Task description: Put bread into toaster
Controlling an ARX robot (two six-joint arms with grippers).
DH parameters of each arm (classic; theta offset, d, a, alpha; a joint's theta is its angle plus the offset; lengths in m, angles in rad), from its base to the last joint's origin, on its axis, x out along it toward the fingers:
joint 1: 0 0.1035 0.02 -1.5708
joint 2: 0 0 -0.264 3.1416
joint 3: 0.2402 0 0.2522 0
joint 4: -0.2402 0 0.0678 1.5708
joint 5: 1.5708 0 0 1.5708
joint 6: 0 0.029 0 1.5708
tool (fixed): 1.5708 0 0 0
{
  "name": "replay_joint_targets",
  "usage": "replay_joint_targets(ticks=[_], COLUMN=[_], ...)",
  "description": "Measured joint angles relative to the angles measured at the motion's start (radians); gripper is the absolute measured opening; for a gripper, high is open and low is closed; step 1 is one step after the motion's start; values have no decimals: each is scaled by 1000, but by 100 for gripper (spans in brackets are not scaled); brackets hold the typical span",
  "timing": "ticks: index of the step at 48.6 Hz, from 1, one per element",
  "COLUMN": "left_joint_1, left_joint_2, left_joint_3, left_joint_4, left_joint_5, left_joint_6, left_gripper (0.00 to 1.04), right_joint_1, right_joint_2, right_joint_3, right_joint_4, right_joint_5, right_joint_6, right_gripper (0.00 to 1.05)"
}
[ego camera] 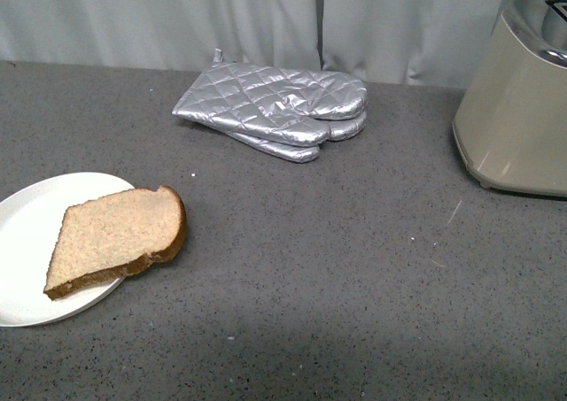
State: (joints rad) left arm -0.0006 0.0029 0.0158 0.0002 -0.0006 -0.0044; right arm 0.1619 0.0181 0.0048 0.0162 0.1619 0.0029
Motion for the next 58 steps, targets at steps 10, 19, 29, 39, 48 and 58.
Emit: replay_joint_targets(ticks=[10,19,29,39,48,58], left_joint_1=[0,0,0,190,273,390], left_joint_2=[0,0,0,237,506,1112], left_joint_3=[0,0,0,77,109,260], left_joint_4=[0,0,0,-180,93,586], left_joint_5=[0,0,0,511,604,704], left_joint_6=[0,0,0,-509,-924,-992], left_gripper=[98,98,98,98,98,98], right_joint_1=[0,0,0,0,0,0], right_joint_2=[0,0,0,-1,-1,-2], right_joint_3=[0,0,0,0,0,0], right_joint_4=[0,0,0,0,0,0], right_joint_5=[0,0,0,-5,-3,-3], right_joint_6=[0,0,0,0,0,0], right_gripper=[95,95,95,95,95,95])
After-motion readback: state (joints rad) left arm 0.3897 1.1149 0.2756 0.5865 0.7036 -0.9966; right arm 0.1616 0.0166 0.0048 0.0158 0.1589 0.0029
